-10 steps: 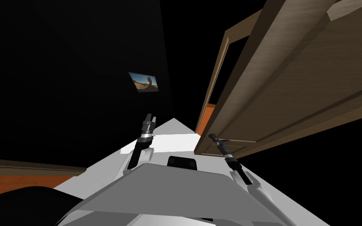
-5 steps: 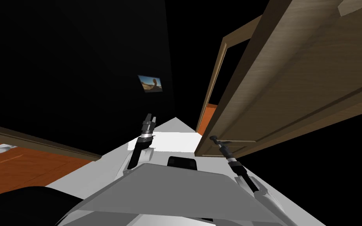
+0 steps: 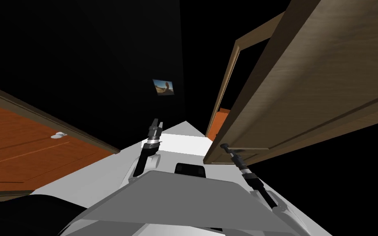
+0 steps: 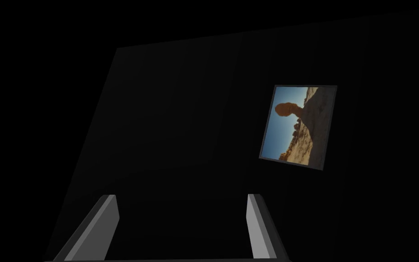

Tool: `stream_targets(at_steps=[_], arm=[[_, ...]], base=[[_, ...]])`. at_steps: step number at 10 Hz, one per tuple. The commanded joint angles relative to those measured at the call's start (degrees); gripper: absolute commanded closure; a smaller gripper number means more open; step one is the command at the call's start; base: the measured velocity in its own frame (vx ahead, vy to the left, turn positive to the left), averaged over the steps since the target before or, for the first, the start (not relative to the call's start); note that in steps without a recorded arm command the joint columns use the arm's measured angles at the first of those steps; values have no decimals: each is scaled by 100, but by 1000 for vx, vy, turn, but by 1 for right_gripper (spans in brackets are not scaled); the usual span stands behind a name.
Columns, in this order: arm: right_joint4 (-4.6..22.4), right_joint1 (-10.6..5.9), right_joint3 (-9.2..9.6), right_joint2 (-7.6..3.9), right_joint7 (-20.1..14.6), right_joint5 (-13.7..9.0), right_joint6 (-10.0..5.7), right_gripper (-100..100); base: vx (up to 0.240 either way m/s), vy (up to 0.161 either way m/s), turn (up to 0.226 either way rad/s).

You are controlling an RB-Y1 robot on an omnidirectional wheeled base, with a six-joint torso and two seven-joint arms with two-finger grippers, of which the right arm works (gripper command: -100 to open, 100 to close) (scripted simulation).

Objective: Pull the door open

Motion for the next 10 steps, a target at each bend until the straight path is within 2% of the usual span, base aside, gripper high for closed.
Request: stream_targets(at_steps=[1, 3, 4, 10], arm=[[21, 125, 21, -89, -47, -14, -197, 100], [70, 197, 49, -146, -82, -22, -357, 100], [-10, 209, 43, -128, -76, -20, -239, 100], [112, 233, 87, -165, -102, -31, -425, 100]], base=[[-201, -70, 175], [-162, -64, 108], [-70, -36, 21], [-159, -72, 148]])
